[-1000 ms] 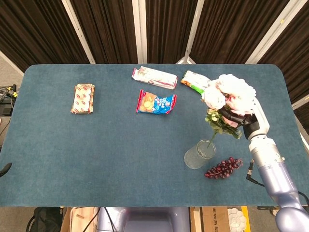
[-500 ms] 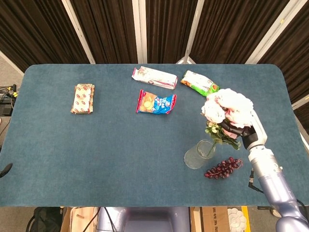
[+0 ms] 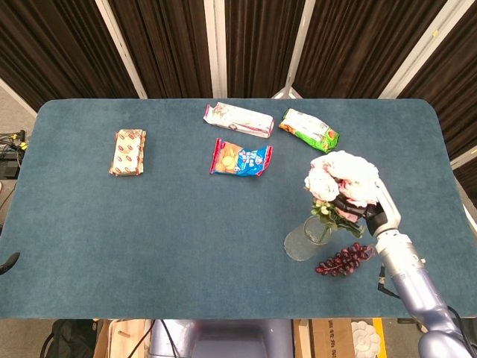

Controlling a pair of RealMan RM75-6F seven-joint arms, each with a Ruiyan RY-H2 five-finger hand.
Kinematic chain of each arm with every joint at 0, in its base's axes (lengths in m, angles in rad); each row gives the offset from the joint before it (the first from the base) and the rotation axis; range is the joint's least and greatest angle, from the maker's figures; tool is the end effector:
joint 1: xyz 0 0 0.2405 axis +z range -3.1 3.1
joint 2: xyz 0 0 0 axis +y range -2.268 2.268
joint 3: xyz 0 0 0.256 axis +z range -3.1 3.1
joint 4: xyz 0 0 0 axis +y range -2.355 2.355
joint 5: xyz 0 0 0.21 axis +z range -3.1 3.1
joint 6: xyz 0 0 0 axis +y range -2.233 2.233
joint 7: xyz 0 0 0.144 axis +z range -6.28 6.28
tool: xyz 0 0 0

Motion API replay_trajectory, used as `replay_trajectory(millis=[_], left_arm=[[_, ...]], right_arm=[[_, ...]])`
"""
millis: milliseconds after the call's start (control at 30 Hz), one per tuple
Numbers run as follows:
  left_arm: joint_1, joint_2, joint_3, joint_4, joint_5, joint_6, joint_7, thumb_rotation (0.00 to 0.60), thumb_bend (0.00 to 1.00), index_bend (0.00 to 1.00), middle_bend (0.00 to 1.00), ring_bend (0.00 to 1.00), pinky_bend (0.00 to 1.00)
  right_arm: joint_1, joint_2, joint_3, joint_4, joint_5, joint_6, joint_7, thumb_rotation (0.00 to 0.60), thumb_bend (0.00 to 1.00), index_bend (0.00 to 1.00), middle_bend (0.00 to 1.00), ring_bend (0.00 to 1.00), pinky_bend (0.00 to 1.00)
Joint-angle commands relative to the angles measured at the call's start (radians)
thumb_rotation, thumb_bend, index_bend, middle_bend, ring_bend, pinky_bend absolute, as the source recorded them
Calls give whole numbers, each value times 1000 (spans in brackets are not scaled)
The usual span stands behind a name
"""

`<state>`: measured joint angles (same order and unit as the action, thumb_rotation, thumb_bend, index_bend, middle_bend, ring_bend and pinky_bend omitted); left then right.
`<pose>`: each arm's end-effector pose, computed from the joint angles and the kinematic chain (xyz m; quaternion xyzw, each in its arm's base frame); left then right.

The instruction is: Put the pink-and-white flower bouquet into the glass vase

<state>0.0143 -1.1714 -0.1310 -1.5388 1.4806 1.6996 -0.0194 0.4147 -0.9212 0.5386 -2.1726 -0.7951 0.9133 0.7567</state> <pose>-0.3221 0.1614 0.1901 -0.5069 -0.3273 -0.4385 0.6661 -0.1384 -0.3003 0.1675 0.2559 -0.7517 0.5858 0.1625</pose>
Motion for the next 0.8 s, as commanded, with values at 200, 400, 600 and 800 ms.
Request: replay_trajectory(millis=[200,400,600,800], left_arm=[[-1,-1,2,0,3,-2,6,600,154,88,27,0,23],[-1,-2,2,0,2,-2,8,600,154,89,27,0,23],[-2,-3,4,-1,4,-4,13,600,154,88,27,0,23],[-2,-3,3,-1,3,-4,13,600,154,89,27,0,23]], right_arm=[[-5,-22,-27,33,-56,-32,9,600,385,657,582,500,111],[-1,-40,-40,62,-78,-58,19,600,386,657,582,481,110],[-6,-52,-46,75,-110,-71,40,600,386,642,527,429,81],[-16,-61,-56,98,-140,-98,79,600,385,599,482,383,66]])
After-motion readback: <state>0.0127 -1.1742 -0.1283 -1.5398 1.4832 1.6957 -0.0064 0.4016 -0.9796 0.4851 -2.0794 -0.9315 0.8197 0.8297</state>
